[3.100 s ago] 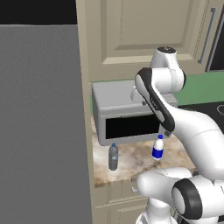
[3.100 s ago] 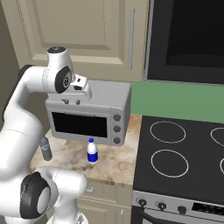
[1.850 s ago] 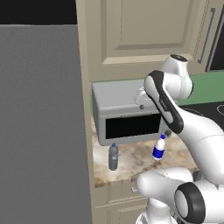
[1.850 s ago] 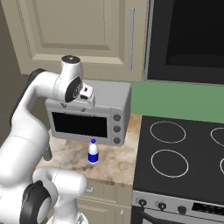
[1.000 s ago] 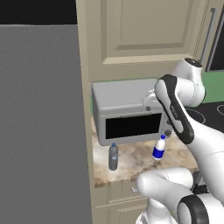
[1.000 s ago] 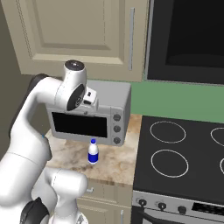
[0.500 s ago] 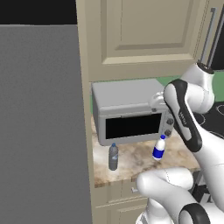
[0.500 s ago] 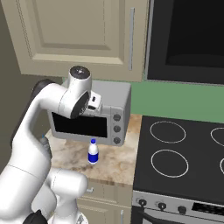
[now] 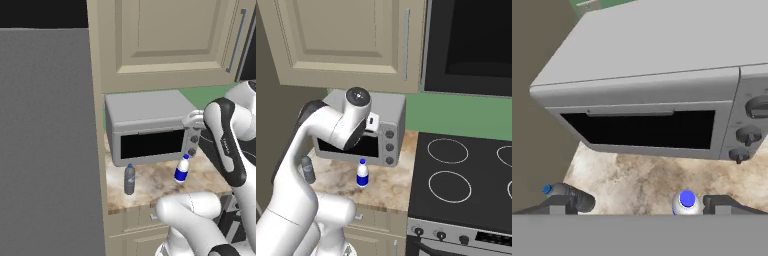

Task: Take the bottled waters from the counter and place them in the freezer to freeze. Close the freezer door after placing the bottles.

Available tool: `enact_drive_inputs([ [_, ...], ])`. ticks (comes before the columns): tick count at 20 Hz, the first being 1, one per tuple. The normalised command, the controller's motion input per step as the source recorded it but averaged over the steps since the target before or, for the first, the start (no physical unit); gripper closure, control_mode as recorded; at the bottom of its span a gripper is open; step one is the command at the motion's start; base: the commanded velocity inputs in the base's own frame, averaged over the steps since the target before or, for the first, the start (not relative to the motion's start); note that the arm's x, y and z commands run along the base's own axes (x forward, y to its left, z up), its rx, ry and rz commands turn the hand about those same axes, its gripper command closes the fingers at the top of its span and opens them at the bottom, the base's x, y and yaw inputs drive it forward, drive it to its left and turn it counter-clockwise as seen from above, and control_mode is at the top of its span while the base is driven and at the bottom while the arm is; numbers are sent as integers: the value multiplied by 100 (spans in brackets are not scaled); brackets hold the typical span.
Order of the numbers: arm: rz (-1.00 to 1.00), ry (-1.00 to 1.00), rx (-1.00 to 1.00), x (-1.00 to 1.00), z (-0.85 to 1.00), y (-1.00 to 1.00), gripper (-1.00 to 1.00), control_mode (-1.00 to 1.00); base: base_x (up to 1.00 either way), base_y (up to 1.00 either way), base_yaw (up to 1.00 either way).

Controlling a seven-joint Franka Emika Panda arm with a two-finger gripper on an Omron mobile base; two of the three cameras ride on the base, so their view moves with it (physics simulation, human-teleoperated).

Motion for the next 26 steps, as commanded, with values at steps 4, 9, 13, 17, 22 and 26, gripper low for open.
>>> enact_drive_inputs([
  [4,9,-15,3,-20,-8,-22,-100,-100,0,0,0],
  [9,13,-17,4,-22,-16,-23,-100,-100,0,0,0],
  [13,28,-24,1,-25,-12,-18,-100,-100,0,0,0],
  [17,33,-22,0,-20,-10,-16,-100,-100,0,0,0],
  [22,34,-22,0,-17,-7,-12,-100,-100,0,0,0],
  [26,33,-23,0,-15,-4,-10,-100,-100,0,0,0],
])
